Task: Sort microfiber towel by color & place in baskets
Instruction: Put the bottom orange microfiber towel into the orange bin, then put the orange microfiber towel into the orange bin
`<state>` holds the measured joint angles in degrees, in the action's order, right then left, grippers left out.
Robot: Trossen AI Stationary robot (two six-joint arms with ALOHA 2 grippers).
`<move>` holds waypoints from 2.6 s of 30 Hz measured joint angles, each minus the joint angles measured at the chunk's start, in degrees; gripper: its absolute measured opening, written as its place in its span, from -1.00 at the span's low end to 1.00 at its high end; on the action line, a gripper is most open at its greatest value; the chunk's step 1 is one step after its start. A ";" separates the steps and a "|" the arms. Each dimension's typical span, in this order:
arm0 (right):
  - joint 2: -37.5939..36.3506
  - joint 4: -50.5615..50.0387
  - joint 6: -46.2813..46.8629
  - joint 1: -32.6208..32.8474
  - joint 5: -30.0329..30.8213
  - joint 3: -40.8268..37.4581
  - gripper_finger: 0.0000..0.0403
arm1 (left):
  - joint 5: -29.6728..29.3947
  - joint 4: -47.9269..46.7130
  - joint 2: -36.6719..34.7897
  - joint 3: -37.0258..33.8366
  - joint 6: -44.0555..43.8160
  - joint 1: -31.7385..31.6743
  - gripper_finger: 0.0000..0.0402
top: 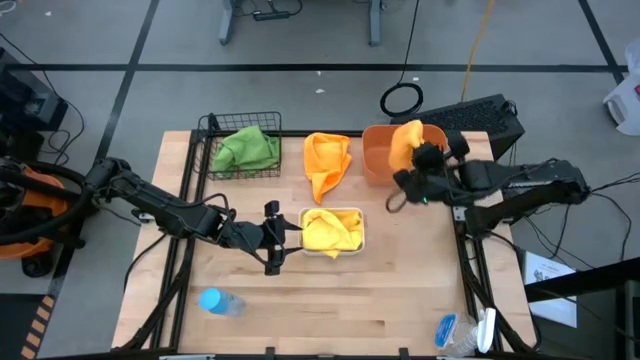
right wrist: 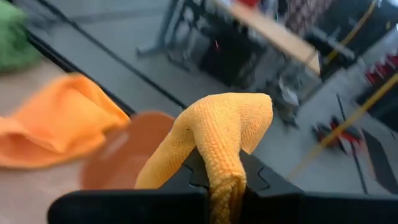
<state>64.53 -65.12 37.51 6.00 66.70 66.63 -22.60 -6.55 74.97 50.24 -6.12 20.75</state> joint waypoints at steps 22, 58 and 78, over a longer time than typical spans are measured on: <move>9.05 25.84 -27.59 -32.08 -31.78 -5.20 -0.93 | -0.01 0.01 0.01 -0.04 0.42 0.02 0.18; 15.70 28.59 -25.00 -40.12 -41.90 -10.25 -0.21 | 1.48 -0.44 1.61 -0.11 0.71 0.39 0.18; 8.27 19.60 -16.28 -37.79 -39.83 -14.51 0.11 | -1.73 1.94 1.56 -0.11 4.28 -0.46 0.18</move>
<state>72.80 -45.52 21.23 -31.80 26.87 52.12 -24.33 -4.61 76.53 50.13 -1.84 20.30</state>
